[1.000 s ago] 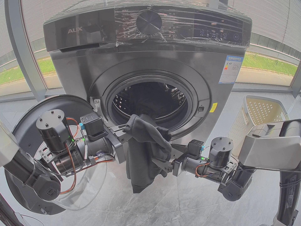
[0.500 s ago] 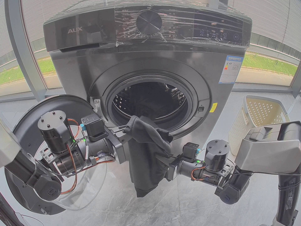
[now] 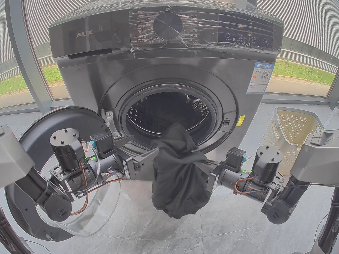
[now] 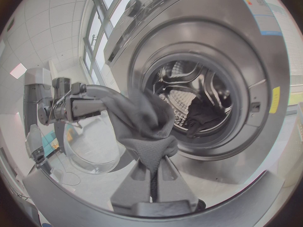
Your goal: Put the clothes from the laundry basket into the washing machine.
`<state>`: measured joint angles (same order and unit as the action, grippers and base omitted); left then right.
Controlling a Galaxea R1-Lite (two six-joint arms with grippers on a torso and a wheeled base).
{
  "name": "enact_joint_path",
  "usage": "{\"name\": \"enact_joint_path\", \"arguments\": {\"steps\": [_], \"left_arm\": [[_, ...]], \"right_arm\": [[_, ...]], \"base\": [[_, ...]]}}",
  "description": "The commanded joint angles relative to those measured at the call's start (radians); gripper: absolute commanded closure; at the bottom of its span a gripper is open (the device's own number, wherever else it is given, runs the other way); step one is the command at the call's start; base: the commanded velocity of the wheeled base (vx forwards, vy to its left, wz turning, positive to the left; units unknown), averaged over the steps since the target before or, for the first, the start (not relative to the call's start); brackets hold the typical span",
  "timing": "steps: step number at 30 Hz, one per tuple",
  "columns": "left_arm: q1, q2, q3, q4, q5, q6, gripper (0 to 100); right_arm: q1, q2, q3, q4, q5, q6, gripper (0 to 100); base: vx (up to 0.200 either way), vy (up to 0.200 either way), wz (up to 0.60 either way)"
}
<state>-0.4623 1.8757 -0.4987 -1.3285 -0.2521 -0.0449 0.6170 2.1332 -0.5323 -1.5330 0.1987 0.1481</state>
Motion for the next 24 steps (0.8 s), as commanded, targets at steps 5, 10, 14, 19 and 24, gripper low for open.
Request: {"name": "enact_joint_path", "arguments": {"steps": [5, 10, 14, 19, 24], "left_arm": [[0.016, 0.069, 0.0, -0.011, 0.027, 0.003, 0], [-0.019, 0.072, 0.005, -0.043, 0.019, 0.007, 0], [-0.052, 0.072, 0.016, -0.054, 0.005, 0.008, 0], [-0.088, 0.071, 0.055, -0.058, -0.058, 0.011, 0], [-0.102, 0.071, 0.086, -0.06, -0.122, 0.017, 0]], "right_arm": [[-0.043, -0.044, 0.038, 0.002, -0.004, -0.007, 100], [-0.023, -0.036, 0.081, 0.002, -0.004, -0.022, 100], [-0.008, -0.033, 0.068, 0.002, -0.004, -0.032, 100], [-0.006, -0.032, 0.032, 0.005, -0.004, -0.033, 100], [-0.005, -0.032, 0.018, 0.005, -0.004, -0.035, 100]], "base": [[0.0, 0.0, 0.0], [0.0, 0.0, 0.0], [0.0, 0.0, 0.0], [0.0, 0.0, 0.0], [0.0, 0.0, 0.0]]}}
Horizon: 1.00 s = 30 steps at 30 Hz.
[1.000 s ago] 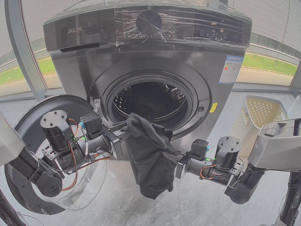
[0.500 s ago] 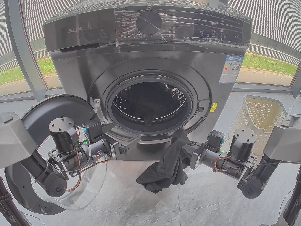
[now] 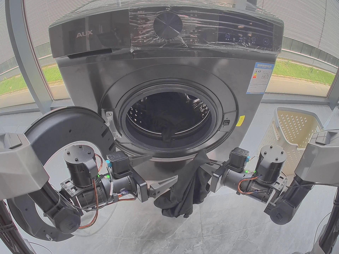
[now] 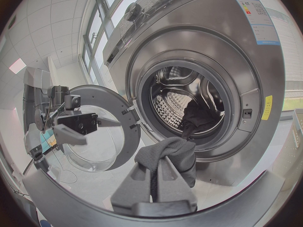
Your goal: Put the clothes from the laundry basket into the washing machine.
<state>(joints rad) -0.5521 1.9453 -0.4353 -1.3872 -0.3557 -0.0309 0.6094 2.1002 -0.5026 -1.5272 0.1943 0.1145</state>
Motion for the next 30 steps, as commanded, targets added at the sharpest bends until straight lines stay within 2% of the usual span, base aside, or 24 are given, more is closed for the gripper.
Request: {"name": "enact_joint_path", "arguments": {"steps": [1, 4, 8, 15, 30], "left_arm": [[-0.017, 0.003, 0.03, 0.001, -0.029, 0.009, 0], [-0.025, 0.024, 0.032, -0.001, -0.034, 0.019, 0], [-0.025, 0.081, 0.015, -0.029, -0.032, 0.045, 0], [-0.02, 0.184, -0.056, -0.093, -0.025, 0.046, 0], [-0.014, 0.261, -0.163, -0.093, -0.023, 0.046, 0]], "right_arm": [[0.01, 0.0, -0.011, -0.001, 0.001, -0.001, 100], [0.027, 0.0, -0.016, -0.001, 0.002, -0.001, 100], [0.058, 0.0, -0.025, -0.001, 0.002, -0.001, 100], [0.075, 0.001, -0.031, -0.001, 0.002, 0.001, 100], [0.099, 0.001, -0.027, -0.002, 0.002, 0.002, 100]], "base": [[0.0, 0.0, 0.0], [0.0, 0.0, 0.0], [0.0, 0.0, 0.0], [0.0, 0.0, 0.0], [0.0, 0.0, 0.0]]}}
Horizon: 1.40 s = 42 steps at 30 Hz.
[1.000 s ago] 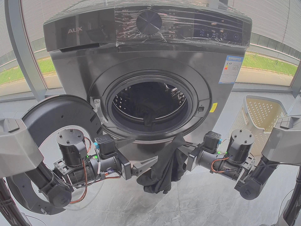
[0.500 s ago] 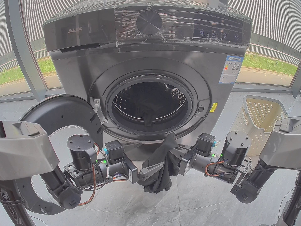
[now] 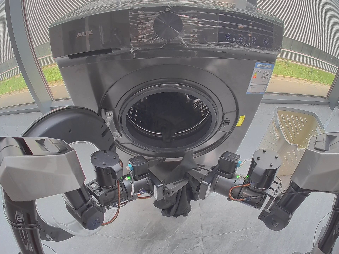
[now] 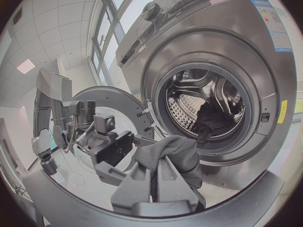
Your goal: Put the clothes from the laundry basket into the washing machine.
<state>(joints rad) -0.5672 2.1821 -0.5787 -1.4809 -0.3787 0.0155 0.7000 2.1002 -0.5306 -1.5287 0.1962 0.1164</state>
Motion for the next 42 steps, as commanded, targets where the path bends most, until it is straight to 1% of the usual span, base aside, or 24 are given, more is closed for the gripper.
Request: {"name": "enact_joint_path", "arguments": {"steps": [1, 3, 4, 12, 14, 15, 16, 19, 20, 23, 25, 26, 27, 28, 29, 33, 35, 38, 42], "left_arm": [[0.0, 0.028, -0.03, 0.002, 0.0, 0.0, 0], [-0.003, 0.036, -0.036, 0.002, 0.0, 0.0, 0], [-0.003, 0.039, -0.038, 0.002, 0.0, 0.0, 100], [-0.006, 0.047, -0.046, -0.003, 0.0, 0.0, 100], [-0.008, 0.044, -0.043, -0.009, 0.001, 0.0, 100], [-0.008, 0.041, -0.038, -0.018, 0.001, 0.0, 100], [-0.008, 0.039, -0.035, -0.022, 0.001, 0.0, 100], [-0.008, 0.033, -0.021, -0.024, 0.001, 0.0, 100], [-0.008, 0.03, -0.015, -0.026, 0.001, 0.0, 100], [-0.002, 0.008, -0.009, -0.026, 0.014, 0.0, 100], [-0.002, 0.007, -0.007, -0.026, 0.015, 0.0, 100], [0.006, -0.018, -0.007, -0.024, 0.037, 0.0, 100], [0.007, -0.035, -0.007, -0.024, 0.047, 0.0, 100], [0.007, -0.035, -0.007, -0.024, 0.047, 0.0, 100], [0.018, -0.061, -0.009, -0.022, 0.057, -0.002, 100], [0.041, -0.091, -0.012, -0.022, 0.08, -0.002, 100], [0.055, -0.114, -0.01, -0.024, 0.081, -0.003, 100], [0.058, -0.137, -0.015, -0.024, 0.086, -0.009, 100], [0.056, -0.17, -0.016, -0.024, 0.09, -0.011, 100]], "right_arm": [[0.016, 0.003, 0.001, -0.001, 0.0, 0.0, 100], [0.016, 0.003, 0.003, -0.001, -0.001, 0.0, 100], [0.016, 0.003, 0.003, -0.001, 0.0, 0.0, 100], [0.018, 0.009, 0.004, -0.002, -0.001, 0.0, 100], [0.018, 0.015, -0.002, -0.002, -0.009, 0.002, 100], [0.018, 0.02, -0.005, -0.004, -0.024, 0.0, 100], [0.018, 0.021, -0.003, -0.004, -0.029, 0.0, 100], [0.018, 0.03, -0.003, -0.005, -0.029, 0.0, 100], [0.019, 0.034, -0.005, -0.01, -0.029, 0.002, 0], [0.013, 0.034, -0.038, -0.016, -0.038, 0.012, 0], [0.01, 0.034, -0.04, -0.016, -0.038, 0.012, 0], [-0.013, 0.029, -0.057, -0.005, -0.066, 0.016, 0], [-0.045, 0.03, -0.058, -0.005, -0.078, 0.023, 0], [-0.045, 0.03, -0.058, -0.005, -0.078, 0.023, 0], [-0.089, 0.032, -0.051, -0.004, -0.081, 0.032, 0], [-0.148, 0.035, -0.015, -0.008, -0.08, 0.032, 0], [-0.168, 0.04, 0.001, -0.01, -0.077, 0.034, 0], [-0.189, 0.069, 0.027, -0.007, -0.069, 0.032, 0], [-0.194, 0.124, 0.04, -0.01, -0.055, 0.032, 0]], "base": [[0.0, 0.0, 0.0], [0.0, 0.0, 0.0], [0.0, 0.0, 0.0], [0.0, 0.0, 0.0], [0.0, 0.0, 0.0], [0.0, 0.0, 0.0], [0.0, 0.0, 0.0], [0.0, 0.0, 0.0], [0.0, 0.0, 0.0], [0.0, 0.0, 0.0], [0.0, 0.0, 0.0], [0.0, 0.0, 0.0], [0.0, 0.0, 0.0], [0.0, 0.0, 0.0], [0.0, 0.0, 0.0], [0.0, 0.0, 0.0], [0.0, 0.0, 0.0], [0.0, 0.0, 0.0], [0.0, 0.0, 0.0]]}}
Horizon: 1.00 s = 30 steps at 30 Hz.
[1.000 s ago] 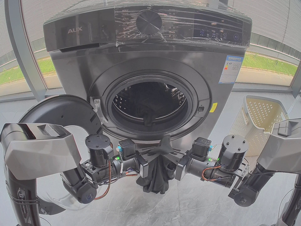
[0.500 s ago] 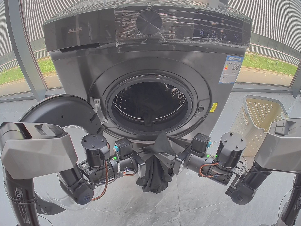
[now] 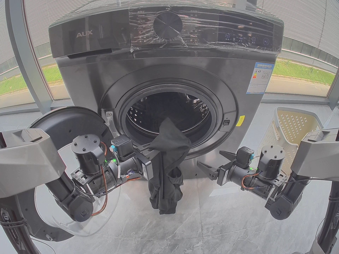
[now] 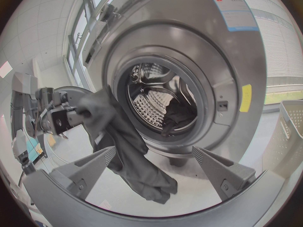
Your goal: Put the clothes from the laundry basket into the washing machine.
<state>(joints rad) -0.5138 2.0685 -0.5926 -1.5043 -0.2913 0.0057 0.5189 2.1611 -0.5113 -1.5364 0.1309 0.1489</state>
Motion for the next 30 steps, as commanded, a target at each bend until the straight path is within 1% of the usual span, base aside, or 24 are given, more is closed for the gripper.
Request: {"name": "enact_joint_path", "arguments": {"steps": [1, 4, 6, 15, 21, 27, 30], "left_arm": [[0.003, -0.059, -0.003, -0.001, 0.006, -0.001, 100], [0.001, -0.071, -0.001, -0.001, 0.015, -0.001, 100], [0.001, -0.076, 0.002, -0.001, 0.015, -0.001, 100], [0.001, -0.085, 0.008, -0.001, 0.017, -0.003, 100], [-0.003, -0.085, 0.011, -0.002, 0.021, -0.001, 100], [-0.006, -0.085, 0.019, -0.002, 0.021, -0.001, 100], [-0.006, -0.085, 0.019, -0.002, 0.021, -0.001, 100]], "right_arm": [[-0.013, 0.075, 0.022, -0.002, 0.01, 0.0, 0], [-0.007, 0.108, 0.028, -0.007, 0.015, -0.005, 0], [0.003, 0.138, 0.025, -0.008, 0.03, -0.009, 0], [0.038, 0.191, -0.044, -0.008, 0.036, -0.012, 0], [0.076, 0.247, -0.122, -0.008, 0.036, -0.014, 0], [0.115, 0.292, -0.228, -0.008, 0.038, -0.012, 0], [0.13, 0.303, -0.26, -0.008, 0.038, -0.012, 0]], "base": [[0.0, 0.0, 0.0], [0.0, 0.0, 0.0], [0.0, 0.0, 0.0], [0.0, 0.0, 0.0], [0.0, 0.0, 0.0], [0.0, 0.0, 0.0], [0.0, 0.0, 0.0]]}}
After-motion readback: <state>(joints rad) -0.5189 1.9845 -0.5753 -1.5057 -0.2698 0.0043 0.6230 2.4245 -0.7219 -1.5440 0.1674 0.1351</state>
